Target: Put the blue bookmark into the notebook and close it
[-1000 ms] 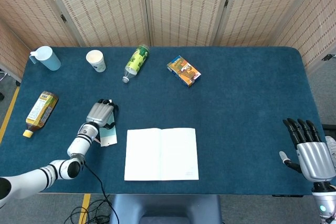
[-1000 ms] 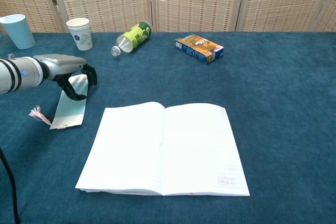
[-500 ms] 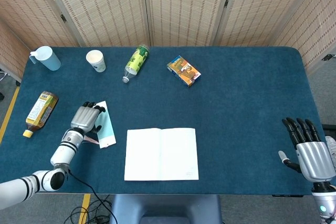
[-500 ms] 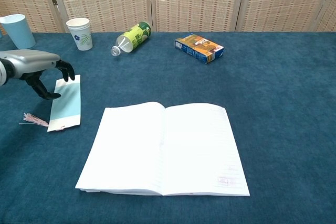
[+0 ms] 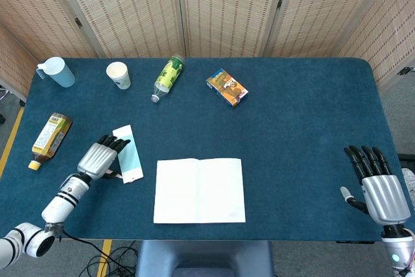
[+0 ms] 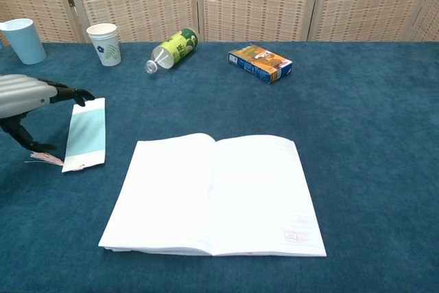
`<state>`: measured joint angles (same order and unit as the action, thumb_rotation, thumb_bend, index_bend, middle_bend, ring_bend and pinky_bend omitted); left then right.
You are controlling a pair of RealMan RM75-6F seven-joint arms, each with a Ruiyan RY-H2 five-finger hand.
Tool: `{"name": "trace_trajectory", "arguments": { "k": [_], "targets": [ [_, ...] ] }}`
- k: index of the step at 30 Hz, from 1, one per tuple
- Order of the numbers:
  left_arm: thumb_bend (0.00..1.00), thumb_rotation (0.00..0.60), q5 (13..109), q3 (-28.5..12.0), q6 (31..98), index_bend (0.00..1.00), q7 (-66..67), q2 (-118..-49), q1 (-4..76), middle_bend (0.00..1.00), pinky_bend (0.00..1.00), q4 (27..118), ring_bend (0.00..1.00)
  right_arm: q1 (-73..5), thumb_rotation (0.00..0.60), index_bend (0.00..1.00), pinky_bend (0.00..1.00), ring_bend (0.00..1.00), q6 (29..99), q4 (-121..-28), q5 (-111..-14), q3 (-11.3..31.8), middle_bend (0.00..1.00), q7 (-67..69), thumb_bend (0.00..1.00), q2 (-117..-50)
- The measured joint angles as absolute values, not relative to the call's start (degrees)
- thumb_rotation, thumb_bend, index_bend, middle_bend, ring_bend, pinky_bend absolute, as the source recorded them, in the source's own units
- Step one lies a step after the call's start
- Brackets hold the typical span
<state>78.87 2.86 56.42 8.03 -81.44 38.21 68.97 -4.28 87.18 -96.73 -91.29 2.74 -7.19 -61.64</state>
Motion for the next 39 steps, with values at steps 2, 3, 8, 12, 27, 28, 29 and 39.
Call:
{"name": "trace_trajectory", "arguments": {
  "k": [2,3,8,12,27,28,29,39],
  "targets": [
    [0.26,0.6,79.34,3.08,56.17,0.08,8.5,-81.92,38.03,0.17,0.16,68.13,0.12,-4.2,0.6,0.0,0.06,0.05,87.28,-96.86,-91.25,2.73,0.1,-7.31,0.23,-61.57],
    [0.26,0.6,79.5,3.12,56.06,0.08,8.79,-82.11,37.97,0.17,0.16,67.83,0.12,-4.18,0.6,0.0,0.06,0.05,87.3,-96.89,-91.26,2.71,0.1,-7.33,0.23,-61.56],
    [0.26,0.6,79.84,3.13,54.86,0.08,9.67,-83.25,37.72,0.16,0.16,66.08,0.12,-4.17,0.6,0.0,0.06,0.05,87.18,-96.84,-91.17,2.64,0.1,-7.29,0.23,-61.71],
    [0.26,0.6,79.73,2.98,53.57,0.08,10.76,-84.34,37.64,0.16,0.16,64.62,0.12,-4.13,0.6,0.0,0.06,0.05,87.21,-96.87,-91.06,2.64,0.1,-7.31,0.23,-61.62],
    [0.26,0.6,81.49,0.38,51.99,0.08,13.15,-87.07,40.14,0.16,0.16,67.45,0.12,-3.52,0.6,0.0,0.06,0.05,87.85,-96.37,-90.71,2.53,0.1,-6.56,0.23,-61.6],
    [0.26,0.6,81.29,0.01,51.72,0.08,13.5,-87.41,40.47,0.16,0.16,67.55,0.12,-3.42,0.6,0.0,0.06,0.05,87.94,-96.28,-90.65,2.5,0.1,-6.44,0.23,-61.58],
    [0.26,0.6,80.96,-0.52,51.34,0.08,14.05,-87.87,40.91,0.16,0.16,67.63,0.12,-3.35,0.6,0.0,0.06,0.05,87.99,-96.22,-90.61,2.48,0.1,-6.34,0.23,-61.57],
    [0.26,0.6,75.94,-6.2,48.52,0.08,17.73,-92.45,44.88,0.16,0.16,65.97,0.12,-2.55,0.6,0.0,0.06,0.05,88.91,-95.68,-90.39,2.37,0.1,-5.45,0.23,-61.43]
  ]
}}
